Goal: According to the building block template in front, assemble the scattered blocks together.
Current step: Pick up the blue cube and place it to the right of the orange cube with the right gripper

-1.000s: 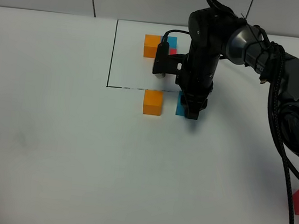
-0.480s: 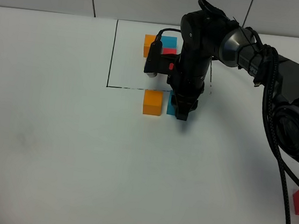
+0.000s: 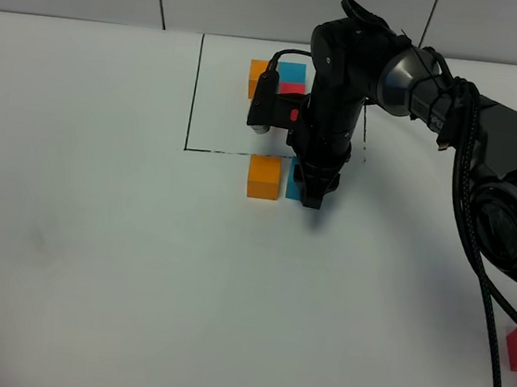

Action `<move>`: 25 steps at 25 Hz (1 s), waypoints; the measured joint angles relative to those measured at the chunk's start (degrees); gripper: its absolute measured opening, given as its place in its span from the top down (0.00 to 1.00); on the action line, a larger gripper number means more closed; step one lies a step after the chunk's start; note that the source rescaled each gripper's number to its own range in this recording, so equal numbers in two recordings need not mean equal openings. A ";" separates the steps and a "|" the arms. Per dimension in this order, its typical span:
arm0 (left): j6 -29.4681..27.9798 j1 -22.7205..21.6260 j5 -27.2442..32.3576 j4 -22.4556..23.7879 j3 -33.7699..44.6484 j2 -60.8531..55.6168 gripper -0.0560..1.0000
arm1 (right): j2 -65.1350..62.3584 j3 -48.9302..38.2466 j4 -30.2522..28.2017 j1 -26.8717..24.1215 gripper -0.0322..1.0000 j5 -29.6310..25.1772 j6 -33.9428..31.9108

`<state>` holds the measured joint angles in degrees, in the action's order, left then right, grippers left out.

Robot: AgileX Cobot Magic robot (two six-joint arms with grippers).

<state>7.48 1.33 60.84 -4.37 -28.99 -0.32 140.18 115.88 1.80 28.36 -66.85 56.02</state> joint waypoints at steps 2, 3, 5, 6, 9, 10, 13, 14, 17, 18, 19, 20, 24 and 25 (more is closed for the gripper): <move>0.00 0.00 0.00 0.00 0.00 0.00 0.21 | 0.05 0.00 0.00 0.36 0.97 -0.26 0.00; 0.00 0.00 0.00 0.00 0.00 0.00 0.21 | 0.05 0.00 0.00 0.49 0.97 -0.32 0.05; 0.00 0.00 0.00 0.00 0.00 0.00 0.21 | 0.07 0.00 0.02 0.91 0.97 -0.39 0.05; 0.00 0.00 0.00 0.00 0.00 0.00 0.21 | 0.07 0.00 0.02 0.96 0.97 -0.39 0.19; 0.00 0.00 0.00 0.00 0.00 0.00 0.21 | 0.12 0.00 0.07 1.16 0.97 -0.39 0.31; 0.00 0.00 0.00 0.00 0.00 0.00 0.21 | 0.19 0.00 0.07 1.16 0.97 -0.39 0.31; 0.00 0.00 0.00 0.00 0.00 0.00 0.21 | 0.43 0.17 0.07 1.16 0.97 -0.39 0.31; 0.00 0.00 0.00 0.00 0.00 0.00 0.21 | 0.68 0.38 0.07 1.16 0.97 -0.39 0.31; 0.00 0.00 0.00 0.00 0.00 0.00 0.21 | 1.25 0.55 0.19 1.16 0.97 -0.36 0.31; 0.00 0.00 0.00 0.00 0.00 0.00 0.21 | 1.45 0.62 0.24 1.16 0.97 -0.25 0.31; 0.00 0.00 0.00 0.00 0.00 0.00 0.21 | 1.45 0.61 0.24 1.16 0.97 -0.25 0.31; 0.00 0.00 0.00 0.00 0.00 0.00 0.21 | 1.45 0.63 0.24 1.16 0.97 -0.25 0.31; 0.00 0.00 0.00 0.00 0.00 0.00 0.21 | 1.51 0.68 0.24 1.23 0.97 -0.25 0.31; 0.00 0.00 0.00 0.00 0.00 0.00 0.21 | 1.51 0.68 0.03 1.36 0.97 -0.20 0.31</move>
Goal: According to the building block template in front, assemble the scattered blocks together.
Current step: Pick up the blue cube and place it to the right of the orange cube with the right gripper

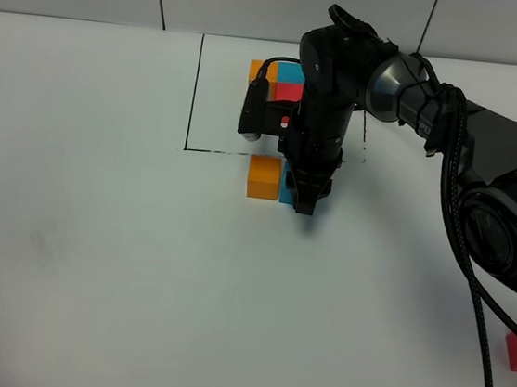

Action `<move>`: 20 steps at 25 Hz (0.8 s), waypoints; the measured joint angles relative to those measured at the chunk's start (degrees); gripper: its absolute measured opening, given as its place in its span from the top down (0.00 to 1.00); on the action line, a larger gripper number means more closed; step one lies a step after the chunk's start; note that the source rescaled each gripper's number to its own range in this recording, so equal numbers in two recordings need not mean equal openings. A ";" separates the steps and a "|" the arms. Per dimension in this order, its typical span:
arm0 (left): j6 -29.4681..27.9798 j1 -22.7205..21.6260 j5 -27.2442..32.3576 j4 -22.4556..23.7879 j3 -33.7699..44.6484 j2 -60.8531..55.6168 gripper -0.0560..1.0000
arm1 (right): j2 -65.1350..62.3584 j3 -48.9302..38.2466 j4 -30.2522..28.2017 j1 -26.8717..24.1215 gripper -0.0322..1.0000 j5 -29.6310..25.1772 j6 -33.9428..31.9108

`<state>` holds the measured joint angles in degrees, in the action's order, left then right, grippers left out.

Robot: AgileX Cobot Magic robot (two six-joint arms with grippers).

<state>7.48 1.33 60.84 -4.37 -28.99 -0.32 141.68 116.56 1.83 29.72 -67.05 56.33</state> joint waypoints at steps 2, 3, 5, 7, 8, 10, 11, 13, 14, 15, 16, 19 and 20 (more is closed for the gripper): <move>0.00 0.00 0.00 0.00 0.00 0.00 0.21 | 0.00 0.00 -0.37 0.17 0.97 0.00 0.00; 0.00 0.00 0.00 0.00 0.00 0.00 0.21 | 0.00 0.00 -0.37 0.17 0.97 0.00 0.00; 0.00 0.00 0.00 0.00 0.00 0.00 0.21 | 0.00 0.00 -0.37 0.17 0.97 0.05 0.06; 0.00 0.00 0.00 0.00 0.00 0.00 0.21 | 0.00 0.00 -0.37 0.17 0.97 0.05 0.22; 0.00 0.00 0.00 0.00 0.00 0.00 0.21 | 0.00 0.00 -0.37 0.17 0.97 0.05 0.29; 0.00 0.00 0.00 0.00 0.00 0.00 0.21 | 0.00 0.00 -0.37 0.17 0.97 0.05 0.36; 0.00 0.00 0.00 0.00 0.00 0.00 0.21 | 0.00 0.00 -0.37 0.17 0.97 0.05 0.36; 0.00 0.00 0.00 0.00 0.00 0.00 0.21 | 0.00 0.00 -0.37 0.17 0.97 0.05 0.38; 0.00 0.00 0.00 0.00 0.00 0.00 0.21 | 0.00 0.00 -0.37 0.17 0.97 0.05 0.38; 0.00 0.00 0.00 0.00 0.00 0.00 0.21 | 0.00 0.00 -0.37 0.17 0.97 0.05 0.38; 0.00 0.00 0.00 0.00 0.00 0.00 0.21 | 0.00 0.00 -0.37 0.17 0.97 0.11 0.38; 0.00 0.00 0.00 0.00 0.00 0.00 0.21 | 0.00 0.00 -0.37 0.17 0.97 0.16 0.38; 0.00 0.00 0.00 0.00 0.00 0.00 0.21 | 0.00 0.00 -0.32 0.17 0.97 0.33 0.38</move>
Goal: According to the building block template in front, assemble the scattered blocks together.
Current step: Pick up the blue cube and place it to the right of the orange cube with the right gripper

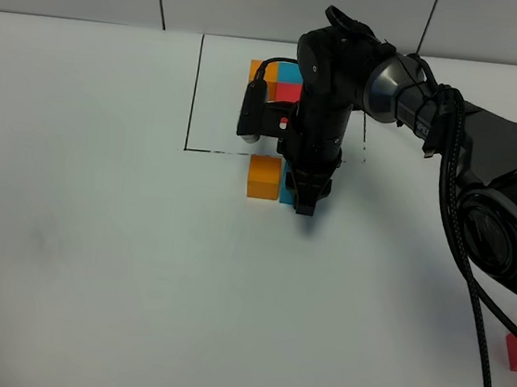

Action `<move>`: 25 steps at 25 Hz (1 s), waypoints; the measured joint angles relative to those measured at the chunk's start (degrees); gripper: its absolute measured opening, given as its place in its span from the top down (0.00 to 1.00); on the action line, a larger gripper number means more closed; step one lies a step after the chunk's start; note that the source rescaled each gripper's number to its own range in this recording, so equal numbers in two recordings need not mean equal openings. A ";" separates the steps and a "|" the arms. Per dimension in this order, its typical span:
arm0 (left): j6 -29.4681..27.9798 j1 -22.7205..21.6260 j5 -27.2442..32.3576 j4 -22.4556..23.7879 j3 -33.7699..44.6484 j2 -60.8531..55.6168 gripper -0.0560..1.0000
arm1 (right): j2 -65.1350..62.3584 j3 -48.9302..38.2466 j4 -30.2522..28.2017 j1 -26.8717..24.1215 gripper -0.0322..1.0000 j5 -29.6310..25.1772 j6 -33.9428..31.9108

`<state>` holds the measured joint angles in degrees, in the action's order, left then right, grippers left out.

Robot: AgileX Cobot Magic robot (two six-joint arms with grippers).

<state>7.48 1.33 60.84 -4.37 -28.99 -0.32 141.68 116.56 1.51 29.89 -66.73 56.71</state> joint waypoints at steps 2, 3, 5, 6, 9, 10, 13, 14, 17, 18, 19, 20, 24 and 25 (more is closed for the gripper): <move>0.00 0.00 0.00 0.00 0.00 0.00 0.21 | 0.00 0.00 0.07 0.07 0.97 0.25 0.05; 0.00 0.00 0.00 0.00 0.00 0.00 0.21 | 0.00 0.00 0.07 0.06 0.97 0.29 0.05; 0.00 0.00 0.00 0.00 0.00 0.00 0.21 | 0.00 0.00 0.07 0.06 0.97 0.29 0.07; 0.00 0.00 0.00 0.00 0.00 0.00 0.21 | 0.00 0.00 0.07 0.18 0.97 0.31 0.07; 0.00 0.00 0.00 0.00 0.00 0.00 0.21 | 0.00 0.00 -0.13 0.53 0.97 0.76 0.18; 0.00 0.00 0.00 0.00 0.00 0.00 0.21 | 0.00 0.00 -0.13 0.60 0.97 0.96 0.18; 0.00 0.00 0.00 0.00 0.00 0.00 0.21 | 0.00 0.00 -0.13 0.60 0.97 0.97 0.66; 0.00 0.00 0.00 0.00 0.00 0.00 0.21 | 0.00 0.00 -0.13 0.60 0.97 0.97 1.06; 0.00 0.00 0.00 0.00 0.00 0.00 0.21 | 0.00 0.00 -0.32 0.66 0.97 0.92 2.05; 0.00 0.00 0.00 0.00 0.00 0.00 0.21 | 0.00 0.00 -0.32 0.66 0.97 0.92 2.42; 0.00 0.00 0.00 0.00 0.00 0.00 0.21 | 0.00 0.00 -0.32 0.66 0.97 0.92 2.57; 0.00 0.00 0.00 0.00 0.00 0.00 0.21 | 0.00 0.00 -0.32 0.66 0.97 0.92 2.62; 0.00 0.00 0.00 0.00 0.00 0.00 0.21 | 0.00 0.00 -0.32 0.66 0.97 0.92 2.76; 0.00 0.00 0.00 0.00 0.00 0.00 0.21 | 0.00 0.00 -0.32 0.66 0.97 0.92 2.76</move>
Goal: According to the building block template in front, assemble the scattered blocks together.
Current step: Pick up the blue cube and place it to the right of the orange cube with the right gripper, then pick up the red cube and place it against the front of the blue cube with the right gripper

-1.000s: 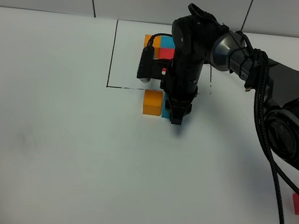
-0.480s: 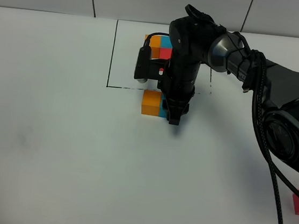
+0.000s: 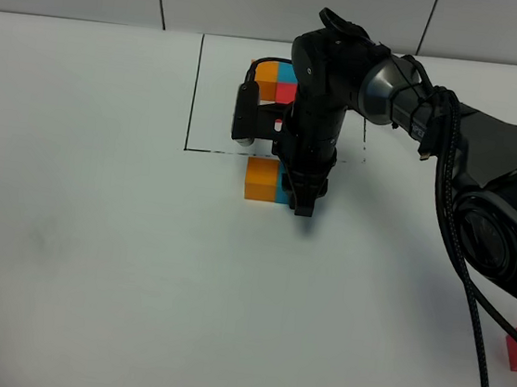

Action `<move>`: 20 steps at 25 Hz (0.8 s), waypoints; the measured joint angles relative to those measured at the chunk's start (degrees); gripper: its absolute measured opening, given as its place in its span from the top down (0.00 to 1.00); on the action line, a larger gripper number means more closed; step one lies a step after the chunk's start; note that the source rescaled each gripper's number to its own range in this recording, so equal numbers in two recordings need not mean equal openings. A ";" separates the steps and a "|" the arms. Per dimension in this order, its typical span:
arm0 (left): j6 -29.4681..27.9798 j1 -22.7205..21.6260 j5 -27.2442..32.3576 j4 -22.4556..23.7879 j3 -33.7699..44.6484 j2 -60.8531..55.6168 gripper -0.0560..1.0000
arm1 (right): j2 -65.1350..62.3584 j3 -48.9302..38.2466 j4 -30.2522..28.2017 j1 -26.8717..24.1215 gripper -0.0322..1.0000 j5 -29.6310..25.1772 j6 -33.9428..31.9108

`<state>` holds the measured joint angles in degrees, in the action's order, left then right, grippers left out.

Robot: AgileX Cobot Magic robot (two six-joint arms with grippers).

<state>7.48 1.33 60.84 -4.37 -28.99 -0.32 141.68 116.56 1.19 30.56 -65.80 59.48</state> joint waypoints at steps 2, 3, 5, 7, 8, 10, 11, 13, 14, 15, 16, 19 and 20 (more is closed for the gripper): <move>0.00 0.00 0.00 -0.06 0.00 0.00 0.21 | 0.00 0.00 0.00 0.00 0.97 0.00 0.00; 0.00 0.00 0.00 -0.06 0.00 0.00 0.21 | 0.00 0.00 0.00 0.00 0.97 0.00 0.00; 0.00 0.00 0.00 -0.06 0.00 0.00 0.21 | 0.00 0.00 0.00 0.00 0.97 0.00 0.00; 0.00 0.00 0.00 -0.06 0.00 0.00 0.21 | 0.00 0.00 0.00 0.00 0.97 0.00 0.00; 0.00 0.00 0.00 -0.06 0.00 0.00 0.21 | 0.00 0.00 0.00 0.00 0.97 0.00 0.11; 0.00 0.00 0.00 -0.06 0.00 0.00 0.21 | 0.00 0.00 -0.04 0.00 0.96 0.00 0.26; 0.00 0.00 0.00 -0.06 0.00 0.00 0.21 | 0.00 0.00 -0.04 0.00 0.93 0.00 0.26; 0.00 0.00 0.00 -0.06 0.00 0.00 0.21 | -0.07 0.00 0.15 0.16 0.73 -0.38 0.26; 0.00 0.00 0.00 -0.06 0.00 0.00 0.21 | -0.07 0.00 0.15 0.30 0.59 -0.32 0.03; 0.00 0.00 0.00 -0.06 0.00 0.00 0.21 | -0.29 0.00 -0.20 0.46 0.47 -0.16 -0.39; 0.00 0.00 0.00 -0.06 0.00 0.00 0.21 | -0.56 -0.17 -0.81 0.56 0.33 -0.03 -1.09; 0.00 0.00 0.00 -0.06 0.00 0.00 0.21 | -1.14 -0.45 -3.18 0.48 0.08 -1.37 -5.00; 0.00 0.00 0.00 -0.06 0.00 0.00 0.21 | -1.56 -0.66 -3.39 0.10 0.04 -2.35 -7.12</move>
<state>7.48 1.33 60.84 -4.43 -28.99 -0.32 140.12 115.90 -2.19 30.66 -68.15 52.36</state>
